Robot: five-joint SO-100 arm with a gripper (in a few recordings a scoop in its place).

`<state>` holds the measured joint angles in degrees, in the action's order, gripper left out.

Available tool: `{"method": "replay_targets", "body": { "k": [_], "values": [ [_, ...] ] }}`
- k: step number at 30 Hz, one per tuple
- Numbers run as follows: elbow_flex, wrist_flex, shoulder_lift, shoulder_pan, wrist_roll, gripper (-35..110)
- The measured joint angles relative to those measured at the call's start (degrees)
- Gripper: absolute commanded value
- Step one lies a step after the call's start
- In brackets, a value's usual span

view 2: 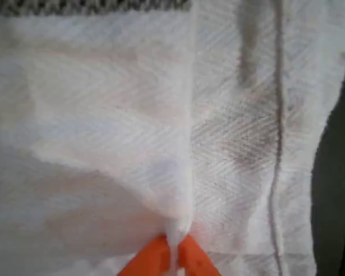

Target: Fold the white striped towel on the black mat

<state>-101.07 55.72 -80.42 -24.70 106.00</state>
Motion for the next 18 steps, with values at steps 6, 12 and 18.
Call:
{"method": "replay_targets", "body": {
  "k": [6, 12, 18],
  "values": [
    [5.27, 4.75, -2.81, 2.46, -0.79, 0],
    [13.27, 10.55, -3.52, 3.25, -1.14, 0],
    [23.20, 18.11, -3.52, 0.18, 0.09, 0]
  ]
}}
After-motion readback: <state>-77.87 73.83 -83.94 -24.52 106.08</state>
